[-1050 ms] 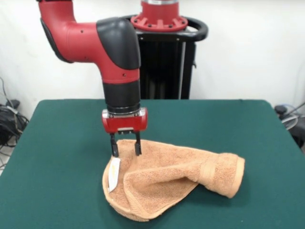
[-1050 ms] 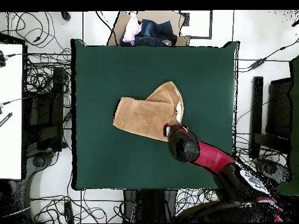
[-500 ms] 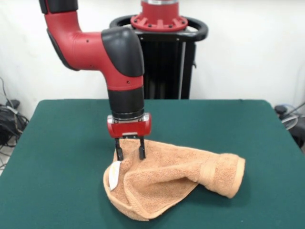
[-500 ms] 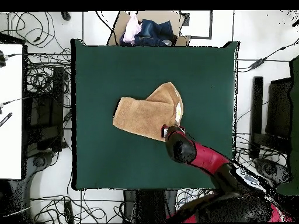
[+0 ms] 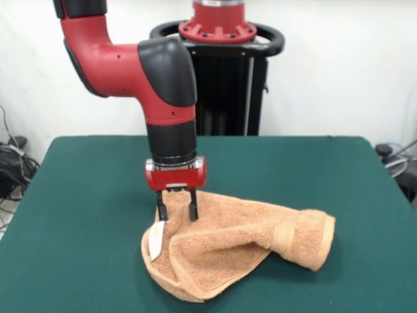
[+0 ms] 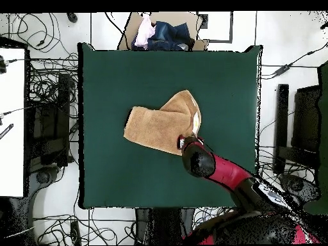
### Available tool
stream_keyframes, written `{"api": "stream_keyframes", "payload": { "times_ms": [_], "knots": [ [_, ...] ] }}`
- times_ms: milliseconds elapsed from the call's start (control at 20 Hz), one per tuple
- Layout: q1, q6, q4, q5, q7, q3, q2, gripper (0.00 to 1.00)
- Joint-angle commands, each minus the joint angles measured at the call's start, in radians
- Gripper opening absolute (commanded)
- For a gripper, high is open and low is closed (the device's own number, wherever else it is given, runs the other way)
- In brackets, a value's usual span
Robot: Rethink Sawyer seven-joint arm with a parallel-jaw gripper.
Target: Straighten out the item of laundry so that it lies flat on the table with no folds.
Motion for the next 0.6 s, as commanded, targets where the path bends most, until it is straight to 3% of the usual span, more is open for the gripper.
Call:
{"api": "stream_keyframes", "payload": {
  "times_ms": [50, 600],
  "knots": [
    [0.052, 0.073, -0.087, 0.083, 0.214, -0.016, 0.043, 1.0],
    [0.067, 0.075, -0.121, 0.093, 0.208, -0.02, 0.062, 1.0]
  ]
}}
